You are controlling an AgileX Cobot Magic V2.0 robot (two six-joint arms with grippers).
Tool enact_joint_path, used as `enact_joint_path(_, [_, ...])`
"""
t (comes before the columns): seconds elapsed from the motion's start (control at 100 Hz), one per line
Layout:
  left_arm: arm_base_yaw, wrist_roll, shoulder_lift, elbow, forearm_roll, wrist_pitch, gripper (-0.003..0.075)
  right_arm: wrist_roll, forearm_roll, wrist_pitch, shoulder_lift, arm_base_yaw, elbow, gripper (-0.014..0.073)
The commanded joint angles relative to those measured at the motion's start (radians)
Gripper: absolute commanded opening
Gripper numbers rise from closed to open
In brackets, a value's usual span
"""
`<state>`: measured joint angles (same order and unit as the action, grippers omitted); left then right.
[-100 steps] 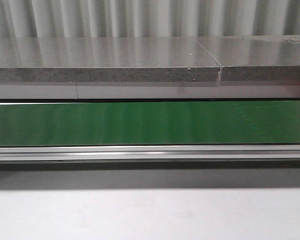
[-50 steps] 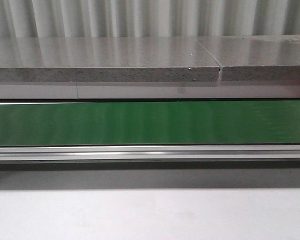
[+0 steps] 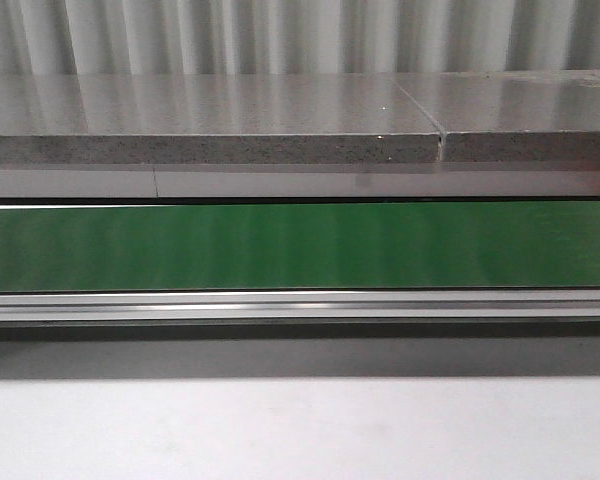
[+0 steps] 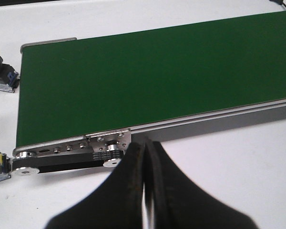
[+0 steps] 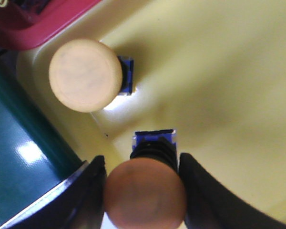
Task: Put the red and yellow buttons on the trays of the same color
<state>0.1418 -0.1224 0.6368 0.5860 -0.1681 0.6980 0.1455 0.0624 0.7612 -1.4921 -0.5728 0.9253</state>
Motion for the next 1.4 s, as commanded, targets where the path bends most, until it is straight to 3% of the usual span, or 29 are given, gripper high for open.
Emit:
enact_joint_path(0.0, [0.006,0.001,-0.003,0.025,-0.016,-0.07,-0.002,-0.001,0.012,-0.044,0.003,-0.008,0.02,0.0318])
enact_joint_path(0.38, [0.006,0.001,-0.003,0.025,-0.016,-0.07,-0.002,-0.001,0.023,-0.09,-0.07,-0.008,0.02,0.0329])
enact_joint_path(0.62, [0.006,0.001,-0.003,0.025,-0.016,-0.07,-0.002,-0.002,0.024,-0.081,-0.081,-0.008,0.02,0.0509])
enact_joint_path(0.85, [0.006,0.001,-0.003,0.025,-0.016,-0.07,-0.002,-0.002,0.024,-0.083,-0.053,-0.008,0.02,0.0509])
enact_joint_path(1.15, [0.006,0.001,-0.003,0.025,-0.016,-0.07,-0.002,-0.038,0.024,-0.052,0.118,0.01,0.02,0.0508])
enact_joint_path(1.27, [0.006,0.001,-0.003,0.025,-0.016,-0.07,-0.002,-0.058,0.024,-0.039,0.191,0.067,0.02,0.0454])
enact_joint_path(1.39, [0.006,0.001,-0.003,0.025,-0.016,-0.07,-0.002,-0.066,0.013,-0.027,0.255,0.153,0.02,0.026])
